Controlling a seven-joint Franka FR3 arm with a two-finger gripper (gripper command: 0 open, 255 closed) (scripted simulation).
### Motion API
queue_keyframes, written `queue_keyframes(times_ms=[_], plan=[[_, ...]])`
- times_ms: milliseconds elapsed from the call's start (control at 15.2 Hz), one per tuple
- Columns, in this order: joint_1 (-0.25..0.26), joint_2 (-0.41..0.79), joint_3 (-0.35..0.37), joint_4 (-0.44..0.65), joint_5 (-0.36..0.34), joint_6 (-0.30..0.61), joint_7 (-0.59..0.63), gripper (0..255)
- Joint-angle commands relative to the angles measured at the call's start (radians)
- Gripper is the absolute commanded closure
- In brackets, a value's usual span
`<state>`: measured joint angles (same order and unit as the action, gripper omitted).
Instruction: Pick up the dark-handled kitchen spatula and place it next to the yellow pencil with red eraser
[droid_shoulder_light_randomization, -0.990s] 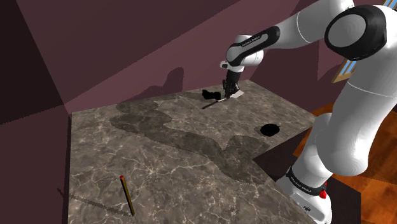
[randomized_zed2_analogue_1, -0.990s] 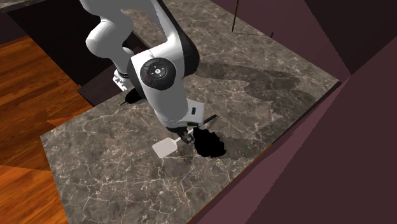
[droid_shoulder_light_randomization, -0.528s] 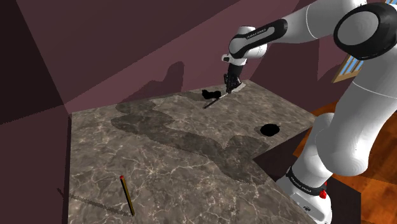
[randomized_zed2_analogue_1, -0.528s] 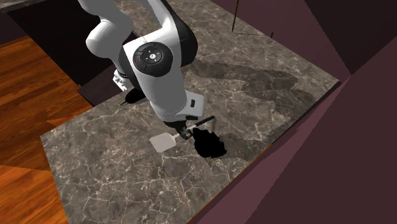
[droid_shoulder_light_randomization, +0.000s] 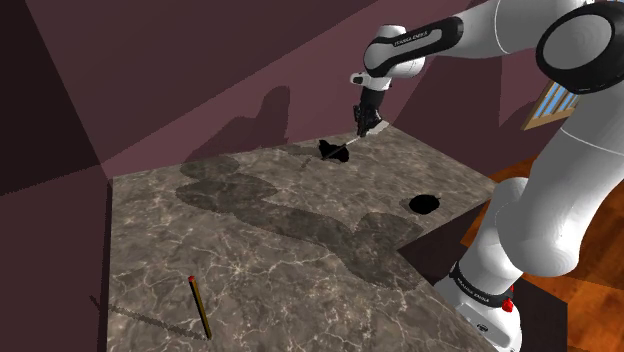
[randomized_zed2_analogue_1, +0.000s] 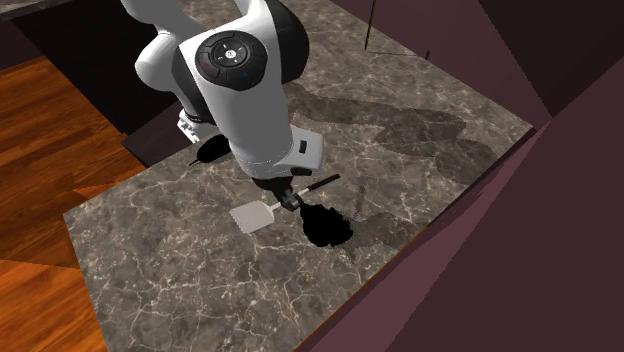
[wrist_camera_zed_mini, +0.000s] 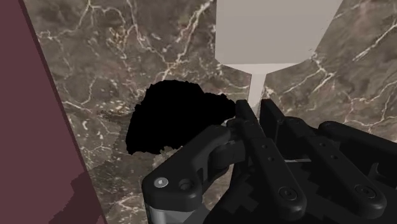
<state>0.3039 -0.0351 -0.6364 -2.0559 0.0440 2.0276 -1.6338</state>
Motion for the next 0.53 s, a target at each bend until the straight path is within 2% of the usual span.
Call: queue_keyframes(times_ms=[0, 462], plan=[[0.001, -0.013, 0.002, 0.019, -0.009, -0.03, 0.008, 255], [0.002, -0.037, 0.007, 0.092, -0.025, -0.122, 0.023, 255]])
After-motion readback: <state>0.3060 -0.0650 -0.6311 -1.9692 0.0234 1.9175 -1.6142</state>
